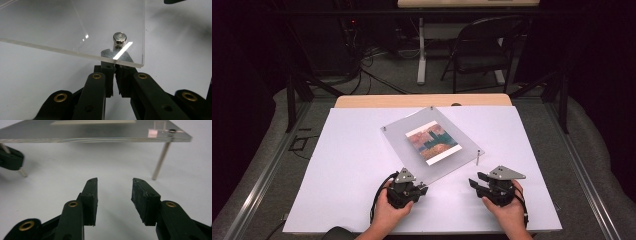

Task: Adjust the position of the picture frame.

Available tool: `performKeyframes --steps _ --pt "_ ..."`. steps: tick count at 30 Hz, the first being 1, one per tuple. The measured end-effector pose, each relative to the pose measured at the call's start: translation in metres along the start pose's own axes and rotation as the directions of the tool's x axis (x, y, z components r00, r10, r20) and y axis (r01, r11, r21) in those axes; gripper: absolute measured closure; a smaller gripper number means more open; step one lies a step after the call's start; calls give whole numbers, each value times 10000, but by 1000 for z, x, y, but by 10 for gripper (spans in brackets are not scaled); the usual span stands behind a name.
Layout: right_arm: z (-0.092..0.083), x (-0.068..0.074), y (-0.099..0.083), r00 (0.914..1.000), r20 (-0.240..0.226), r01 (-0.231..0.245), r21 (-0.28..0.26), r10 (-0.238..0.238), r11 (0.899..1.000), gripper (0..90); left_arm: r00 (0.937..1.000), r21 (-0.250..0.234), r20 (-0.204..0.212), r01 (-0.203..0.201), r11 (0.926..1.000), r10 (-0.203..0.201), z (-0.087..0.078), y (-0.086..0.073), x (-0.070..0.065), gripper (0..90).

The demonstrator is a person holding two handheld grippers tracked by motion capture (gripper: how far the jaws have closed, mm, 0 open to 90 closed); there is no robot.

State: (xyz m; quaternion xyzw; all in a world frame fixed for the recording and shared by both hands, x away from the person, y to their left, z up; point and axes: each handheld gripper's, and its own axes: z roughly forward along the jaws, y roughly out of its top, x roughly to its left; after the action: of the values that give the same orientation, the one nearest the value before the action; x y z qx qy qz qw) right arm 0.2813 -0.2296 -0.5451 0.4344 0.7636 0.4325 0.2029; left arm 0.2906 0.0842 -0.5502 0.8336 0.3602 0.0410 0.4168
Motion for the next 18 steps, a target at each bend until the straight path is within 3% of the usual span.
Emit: performKeyframes --steps 6,12,18 --pt "14 -18 4 9989 253 -395 179 390 9991 579 9992 -44 -332 211 9998 -212 -11 -6 4 848" --pt "33 -22 9 9993 268 -263 364 253 9990 607 9952 -147 -710 665 9977 -673 -26 -14 14 848" --pt "51 -22 15 9996 -71 -287 522 291 9982 620 9877 -316 -1137 1046 9940 -1075 -36 -20 23 847"
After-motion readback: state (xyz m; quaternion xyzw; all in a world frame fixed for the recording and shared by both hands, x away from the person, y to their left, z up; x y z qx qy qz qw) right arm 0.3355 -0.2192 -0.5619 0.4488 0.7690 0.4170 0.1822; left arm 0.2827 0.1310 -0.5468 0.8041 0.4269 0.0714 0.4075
